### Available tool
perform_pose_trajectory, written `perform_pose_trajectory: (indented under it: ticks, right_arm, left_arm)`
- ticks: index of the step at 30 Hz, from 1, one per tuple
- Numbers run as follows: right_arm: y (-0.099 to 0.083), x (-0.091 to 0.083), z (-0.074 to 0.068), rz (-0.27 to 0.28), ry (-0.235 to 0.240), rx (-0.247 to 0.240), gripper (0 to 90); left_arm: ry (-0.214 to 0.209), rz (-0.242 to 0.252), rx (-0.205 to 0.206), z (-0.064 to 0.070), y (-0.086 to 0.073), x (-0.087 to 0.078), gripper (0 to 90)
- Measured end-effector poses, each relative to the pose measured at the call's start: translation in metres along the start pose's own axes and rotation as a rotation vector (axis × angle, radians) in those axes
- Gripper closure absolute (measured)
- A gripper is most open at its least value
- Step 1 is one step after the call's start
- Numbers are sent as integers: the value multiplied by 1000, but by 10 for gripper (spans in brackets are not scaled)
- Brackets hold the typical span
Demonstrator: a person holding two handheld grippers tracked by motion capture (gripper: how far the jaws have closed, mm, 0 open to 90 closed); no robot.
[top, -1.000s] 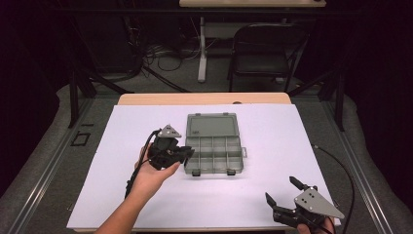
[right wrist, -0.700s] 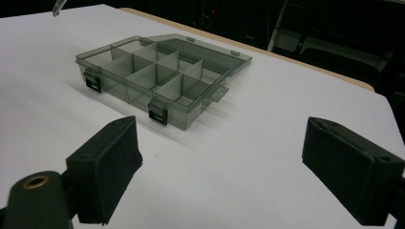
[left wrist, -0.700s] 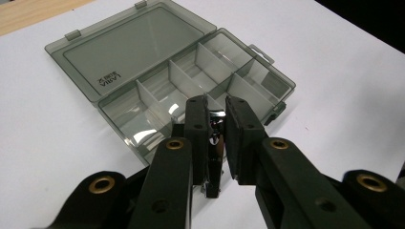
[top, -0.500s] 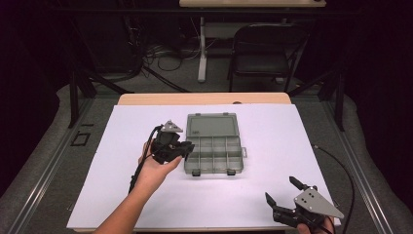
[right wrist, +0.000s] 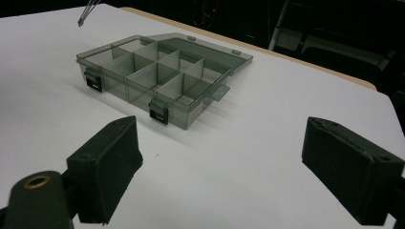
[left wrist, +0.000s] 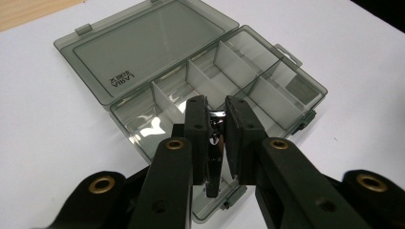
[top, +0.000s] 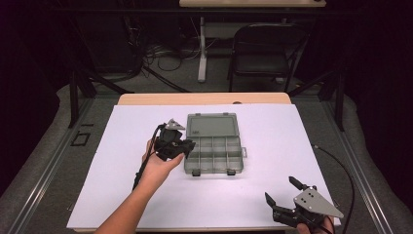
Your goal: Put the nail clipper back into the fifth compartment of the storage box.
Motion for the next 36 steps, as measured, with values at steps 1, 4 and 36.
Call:
perform_pose_trajectory:
  ticks: [1,4,36]
  right_arm:
    - [0,0,0,2,-3,1,123]
    - [0,0,0,2,-2,0,123]
    - [-1,0,0,0,2,-2,126]
  left_arm:
    - [2,-2,-1,-1,0,1,799]
    - [7,-15,-3,-2,-2,7,800]
    - [52,-149,13,-7,-22,45,800]
Point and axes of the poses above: each handheld gripper's, and its own axes: x roughly forward along the jaws, y roughly out of its top, z roughly to its right, the point moved 5 cm from there along x, roughly forward along the jaws, and after that the axes turned 9 degrees about -x, right-handed, at the moved point
